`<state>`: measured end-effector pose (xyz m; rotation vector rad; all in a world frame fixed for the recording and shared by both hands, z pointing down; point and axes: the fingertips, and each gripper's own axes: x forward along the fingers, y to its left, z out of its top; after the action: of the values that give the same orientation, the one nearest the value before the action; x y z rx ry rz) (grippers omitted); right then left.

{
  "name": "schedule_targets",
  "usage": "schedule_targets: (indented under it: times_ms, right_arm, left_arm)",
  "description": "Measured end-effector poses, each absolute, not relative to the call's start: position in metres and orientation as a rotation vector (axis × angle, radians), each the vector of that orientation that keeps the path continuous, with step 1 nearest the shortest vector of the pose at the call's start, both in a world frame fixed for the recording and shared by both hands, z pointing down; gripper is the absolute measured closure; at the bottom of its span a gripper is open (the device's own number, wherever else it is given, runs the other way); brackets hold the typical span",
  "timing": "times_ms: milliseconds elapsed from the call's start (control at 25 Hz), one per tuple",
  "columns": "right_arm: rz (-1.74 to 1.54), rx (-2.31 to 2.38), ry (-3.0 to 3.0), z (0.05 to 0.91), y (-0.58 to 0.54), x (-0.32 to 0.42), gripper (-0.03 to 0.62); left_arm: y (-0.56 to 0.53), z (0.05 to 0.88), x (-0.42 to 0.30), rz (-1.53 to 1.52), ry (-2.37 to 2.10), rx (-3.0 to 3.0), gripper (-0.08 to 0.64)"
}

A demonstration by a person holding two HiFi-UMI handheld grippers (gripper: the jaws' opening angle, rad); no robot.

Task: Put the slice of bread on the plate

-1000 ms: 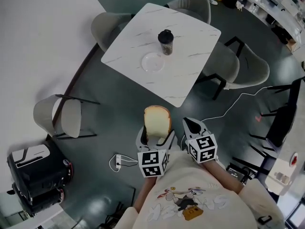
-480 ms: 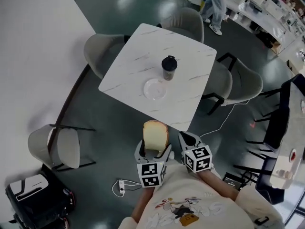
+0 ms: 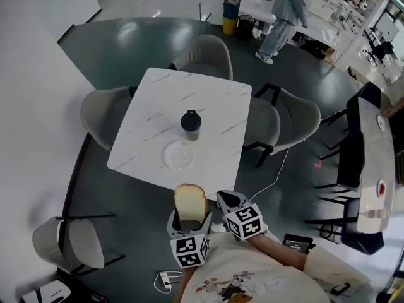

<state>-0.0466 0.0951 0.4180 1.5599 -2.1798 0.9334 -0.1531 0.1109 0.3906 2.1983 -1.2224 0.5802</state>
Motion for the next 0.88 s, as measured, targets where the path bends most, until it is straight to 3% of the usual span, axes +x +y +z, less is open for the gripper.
schedule_targets:
  times_ms: [880]
  right_arm:
    - [1.016,1.357,-2.293,0.425,-0.048,0.008,0.589]
  left_arm:
    - [-0.030,0.401,-0.103,0.642,-1.395,2.094,0.054]
